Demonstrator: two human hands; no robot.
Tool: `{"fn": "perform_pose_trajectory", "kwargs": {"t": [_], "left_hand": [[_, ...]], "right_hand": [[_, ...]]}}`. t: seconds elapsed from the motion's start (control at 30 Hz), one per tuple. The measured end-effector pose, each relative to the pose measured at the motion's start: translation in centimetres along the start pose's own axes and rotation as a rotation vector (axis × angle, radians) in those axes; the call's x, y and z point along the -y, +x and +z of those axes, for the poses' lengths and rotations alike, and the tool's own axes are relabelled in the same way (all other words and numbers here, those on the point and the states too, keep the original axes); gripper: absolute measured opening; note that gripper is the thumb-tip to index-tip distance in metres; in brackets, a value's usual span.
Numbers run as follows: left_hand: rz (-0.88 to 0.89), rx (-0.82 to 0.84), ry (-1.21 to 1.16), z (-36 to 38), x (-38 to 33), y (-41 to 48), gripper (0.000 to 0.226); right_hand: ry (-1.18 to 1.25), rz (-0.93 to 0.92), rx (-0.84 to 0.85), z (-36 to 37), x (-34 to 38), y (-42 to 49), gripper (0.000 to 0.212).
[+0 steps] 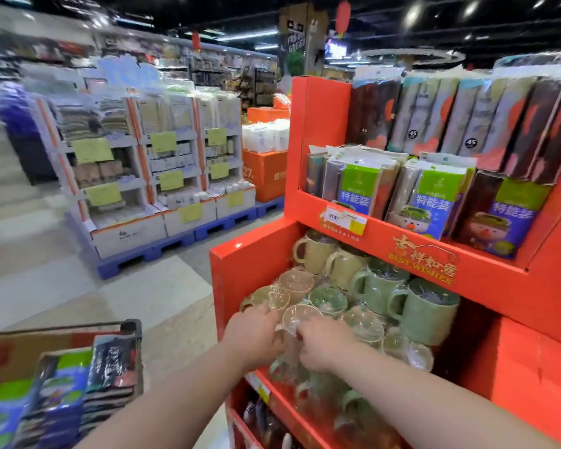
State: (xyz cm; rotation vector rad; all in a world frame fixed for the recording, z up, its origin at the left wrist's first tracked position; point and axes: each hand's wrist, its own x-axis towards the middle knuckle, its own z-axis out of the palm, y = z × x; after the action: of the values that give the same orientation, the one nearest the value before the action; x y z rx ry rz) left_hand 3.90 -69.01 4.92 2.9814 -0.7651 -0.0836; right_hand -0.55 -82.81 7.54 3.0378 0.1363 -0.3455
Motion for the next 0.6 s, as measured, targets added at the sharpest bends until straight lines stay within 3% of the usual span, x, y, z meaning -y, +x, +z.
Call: {"fn": "perform_pose_trajectory", "kwargs": {"t": [0.13, 0.23, 0.3, 0.6], "left_hand": [[-0.160, 0.054, -0.049, 2.1, 3.1, -4.1, 0.034], [-0.272, 0.106, -0.042, 3.0, 5.5, -7.3, 0.049], [-0.336, 0.113, -0.013, 3.5, 7.0, -9.3, 0.046], [-0.576, 0.186, -0.019, 5.3, 13.1, -18.2, 0.037]], "right_hand": [[0.011, -0.113, 0.067, 3.0, 3.3, 0.3, 0.038], [0.004, -0.178, 0.140, 4.2, 5.6, 0.5, 0.038], [0.034, -0.229, 0.154, 4.1, 7.3, 0.8, 0.038], [0.147, -0.400, -0.010, -1.3, 17.6, 4.3, 0.043]]}}
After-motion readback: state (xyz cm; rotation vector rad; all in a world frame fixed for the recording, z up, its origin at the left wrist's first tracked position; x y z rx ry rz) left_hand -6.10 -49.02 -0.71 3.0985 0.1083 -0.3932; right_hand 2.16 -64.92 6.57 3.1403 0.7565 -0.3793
